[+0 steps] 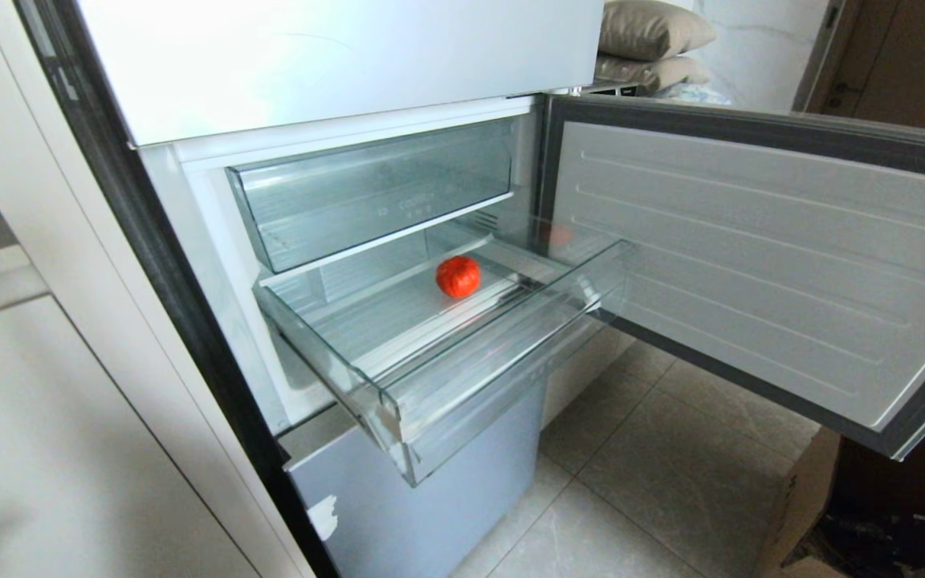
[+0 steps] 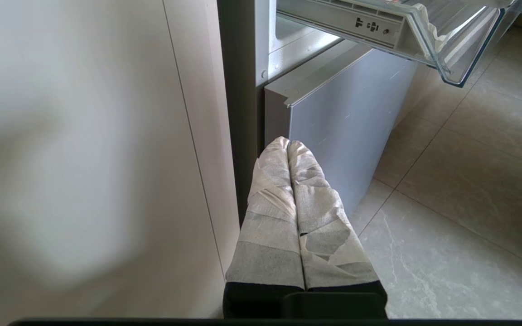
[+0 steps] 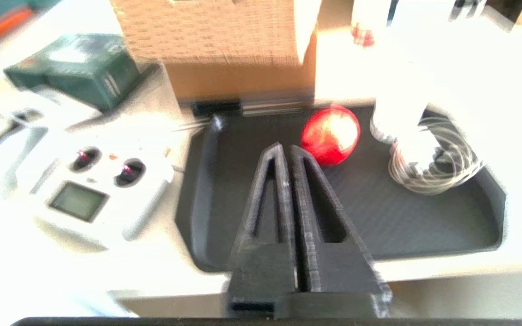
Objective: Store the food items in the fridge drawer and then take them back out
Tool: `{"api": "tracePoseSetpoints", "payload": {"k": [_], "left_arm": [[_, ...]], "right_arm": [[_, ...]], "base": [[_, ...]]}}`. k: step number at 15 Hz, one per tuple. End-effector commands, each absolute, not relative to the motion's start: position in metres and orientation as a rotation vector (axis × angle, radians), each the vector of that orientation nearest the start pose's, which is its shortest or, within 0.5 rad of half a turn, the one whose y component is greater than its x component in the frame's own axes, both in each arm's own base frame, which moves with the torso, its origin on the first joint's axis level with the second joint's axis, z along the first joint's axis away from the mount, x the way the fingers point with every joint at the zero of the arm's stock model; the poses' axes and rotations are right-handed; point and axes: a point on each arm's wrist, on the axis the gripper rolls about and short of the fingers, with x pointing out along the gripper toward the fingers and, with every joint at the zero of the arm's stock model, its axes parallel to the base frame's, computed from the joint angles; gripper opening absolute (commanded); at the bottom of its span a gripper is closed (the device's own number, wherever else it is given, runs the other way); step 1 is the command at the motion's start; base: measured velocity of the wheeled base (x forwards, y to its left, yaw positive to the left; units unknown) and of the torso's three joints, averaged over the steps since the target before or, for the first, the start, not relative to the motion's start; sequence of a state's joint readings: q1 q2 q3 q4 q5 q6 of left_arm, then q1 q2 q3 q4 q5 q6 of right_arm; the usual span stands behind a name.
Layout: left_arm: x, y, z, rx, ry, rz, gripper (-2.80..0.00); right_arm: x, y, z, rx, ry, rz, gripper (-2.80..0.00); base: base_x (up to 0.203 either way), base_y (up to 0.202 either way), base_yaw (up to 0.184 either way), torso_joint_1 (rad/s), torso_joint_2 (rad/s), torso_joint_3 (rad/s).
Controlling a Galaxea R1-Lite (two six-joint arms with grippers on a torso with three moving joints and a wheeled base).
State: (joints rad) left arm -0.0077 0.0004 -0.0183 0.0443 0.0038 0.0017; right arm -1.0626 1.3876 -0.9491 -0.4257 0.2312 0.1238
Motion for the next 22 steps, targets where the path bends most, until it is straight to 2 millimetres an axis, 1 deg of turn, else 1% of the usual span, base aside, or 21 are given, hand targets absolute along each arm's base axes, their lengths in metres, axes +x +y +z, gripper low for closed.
{"api": "tracePoseSetpoints", "payload": {"k": [1,3,4,6,7,10,14,22], "left_arm": [[-0.024,0.0,0.076,0.002,0.026,-0.003,-2.8],[-0.024,0.0,0.076,0.002,0.026,-0.003,-2.8],[-0.024,0.0,0.076,0.002,0.026,-0.003,-2.8],[-0.024,0.0,0.076,0.002,0.026,-0.003,-2.8],[-0.024,0.0,0.076,0.002,0.026,-0.003,-2.8],[-0.024,0.0,0.076,0.002,0.026,-0.003,-2.8],[-0.024,0.0,0.076,0.002,0.026,-0.003,-2.8],[-0.024,0.0,0.076,0.002,0.026,-0.003,-2.8]], "right_arm": [[0.089,-0.145,0.316,-0.026,-0.155,-0.801,-2.8],[0.082,-0.109,0.309,-0.095,-0.158,-0.692,-2.8],[0.081,-0.095,0.303,-0.108,-0.157,-0.627,-2.8],[0.078,-0.077,0.296,-0.121,-0.164,-0.549,-2.8],[0.076,-0.073,0.294,-0.124,-0.167,-0.537,-2.8],[0.073,-0.067,0.291,-0.152,-0.168,-0.517,-2.8],[0.072,-0.065,0.284,-0.201,-0.144,-0.521,-2.8],[0.074,-0.065,0.283,-0.218,-0.13,-0.507,-2.8]], "base": [[0.0,0.0,0.0,0.0,0.0,0.0],[0.0,0.0,0.0,0.0,0.0,0.0],[0.0,0.0,0.0,0.0,0.0,0.0],[0.0,0.0,0.0,0.0,0.0,0.0],[0.0,0.0,0.0,0.0,0.0,0.0],[0.0,0.0,0.0,0.0,0.0,0.0],[0.002,-0.005,0.036,-0.001,0.0,0.001],[0.001,-0.006,0.171,0.003,0.0,0.002]]}}
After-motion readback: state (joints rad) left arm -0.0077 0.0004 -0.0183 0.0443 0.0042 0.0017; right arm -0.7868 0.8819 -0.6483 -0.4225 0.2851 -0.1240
